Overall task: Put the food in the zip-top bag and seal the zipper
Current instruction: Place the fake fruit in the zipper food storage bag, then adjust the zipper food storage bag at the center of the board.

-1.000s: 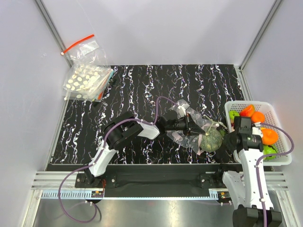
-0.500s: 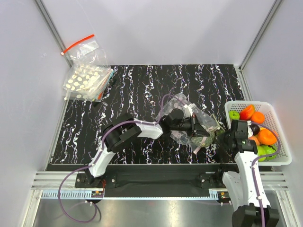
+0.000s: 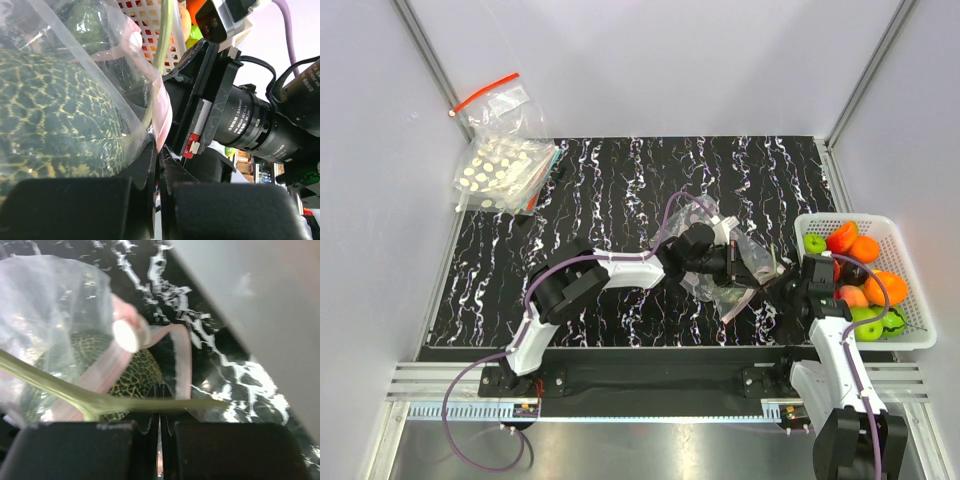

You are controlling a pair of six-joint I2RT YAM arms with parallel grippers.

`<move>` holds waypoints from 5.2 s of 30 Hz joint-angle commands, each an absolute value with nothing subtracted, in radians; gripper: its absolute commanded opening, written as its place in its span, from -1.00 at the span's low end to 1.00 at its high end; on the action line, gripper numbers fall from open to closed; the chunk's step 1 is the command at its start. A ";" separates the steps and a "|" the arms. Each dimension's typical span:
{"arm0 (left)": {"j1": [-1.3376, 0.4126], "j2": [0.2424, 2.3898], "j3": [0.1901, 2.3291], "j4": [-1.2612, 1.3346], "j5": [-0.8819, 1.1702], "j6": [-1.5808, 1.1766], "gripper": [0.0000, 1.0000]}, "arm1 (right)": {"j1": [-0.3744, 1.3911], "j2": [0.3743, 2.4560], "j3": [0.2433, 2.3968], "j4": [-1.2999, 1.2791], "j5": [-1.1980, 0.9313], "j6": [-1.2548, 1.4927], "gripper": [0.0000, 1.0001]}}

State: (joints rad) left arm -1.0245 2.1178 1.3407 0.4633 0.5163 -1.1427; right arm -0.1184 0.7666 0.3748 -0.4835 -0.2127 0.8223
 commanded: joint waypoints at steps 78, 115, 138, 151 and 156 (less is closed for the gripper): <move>-0.785 2.053 1.328 0.417 0.615 -1.052 -0.94 | 0.206 1.078 0.412 0.036 -0.048 0.810 -0.98; -0.787 1.870 1.486 0.044 0.555 -0.876 -0.92 | 0.311 1.021 0.707 -0.345 -0.144 0.684 -1.00; -0.787 1.979 1.557 0.048 0.561 -0.871 -0.92 | 0.416 0.940 0.759 -0.458 -0.011 0.657 0.35; -0.764 2.011 1.597 0.040 0.572 -0.873 -0.92 | 0.416 0.694 0.664 -0.615 0.023 0.770 0.27; -0.759 2.006 1.594 0.052 0.578 -0.882 -0.92 | 0.414 0.649 0.565 -0.536 0.069 0.857 0.29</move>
